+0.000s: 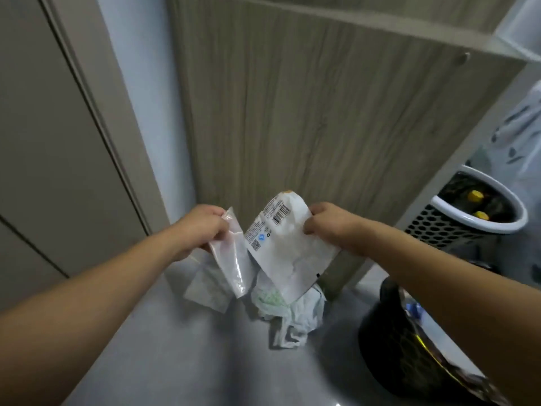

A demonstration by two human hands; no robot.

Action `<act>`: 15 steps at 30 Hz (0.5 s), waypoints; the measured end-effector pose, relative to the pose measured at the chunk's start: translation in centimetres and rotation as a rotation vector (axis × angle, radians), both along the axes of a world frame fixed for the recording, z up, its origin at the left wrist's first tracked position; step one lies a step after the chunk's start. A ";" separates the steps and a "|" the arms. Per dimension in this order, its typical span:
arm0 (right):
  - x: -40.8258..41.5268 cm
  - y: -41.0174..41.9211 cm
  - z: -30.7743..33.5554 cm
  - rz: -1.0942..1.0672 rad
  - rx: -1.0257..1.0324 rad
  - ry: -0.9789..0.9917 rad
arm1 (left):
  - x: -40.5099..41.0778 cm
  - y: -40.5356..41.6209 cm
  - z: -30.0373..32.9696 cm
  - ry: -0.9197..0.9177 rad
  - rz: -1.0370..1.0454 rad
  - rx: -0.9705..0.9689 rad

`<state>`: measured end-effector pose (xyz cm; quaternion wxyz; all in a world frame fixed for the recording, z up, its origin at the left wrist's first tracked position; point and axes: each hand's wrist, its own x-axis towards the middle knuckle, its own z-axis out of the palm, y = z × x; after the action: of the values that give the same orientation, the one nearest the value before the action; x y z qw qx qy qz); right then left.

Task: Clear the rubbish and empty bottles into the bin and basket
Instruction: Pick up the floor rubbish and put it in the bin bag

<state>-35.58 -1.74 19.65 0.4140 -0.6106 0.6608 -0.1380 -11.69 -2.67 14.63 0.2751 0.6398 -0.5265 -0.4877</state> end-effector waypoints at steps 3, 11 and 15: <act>-6.1 2.0 2.2 0.028 0.198 0.096 | -4.7 0.8 3.1 -0.017 -0.262 0.077; -22.2 7.7 4.5 -0.050 0.417 0.084 | -19.5 4.3 6.3 0.110 -0.606 0.121; -28.6 9.1 4.1 -0.195 0.308 0.006 | -26.5 4.6 5.8 0.136 -0.617 0.032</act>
<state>-64.22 7.36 23.77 0.4855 -0.4734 0.7314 -0.0727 -38.22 1.96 20.44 0.1386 0.4200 -0.6682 -0.5982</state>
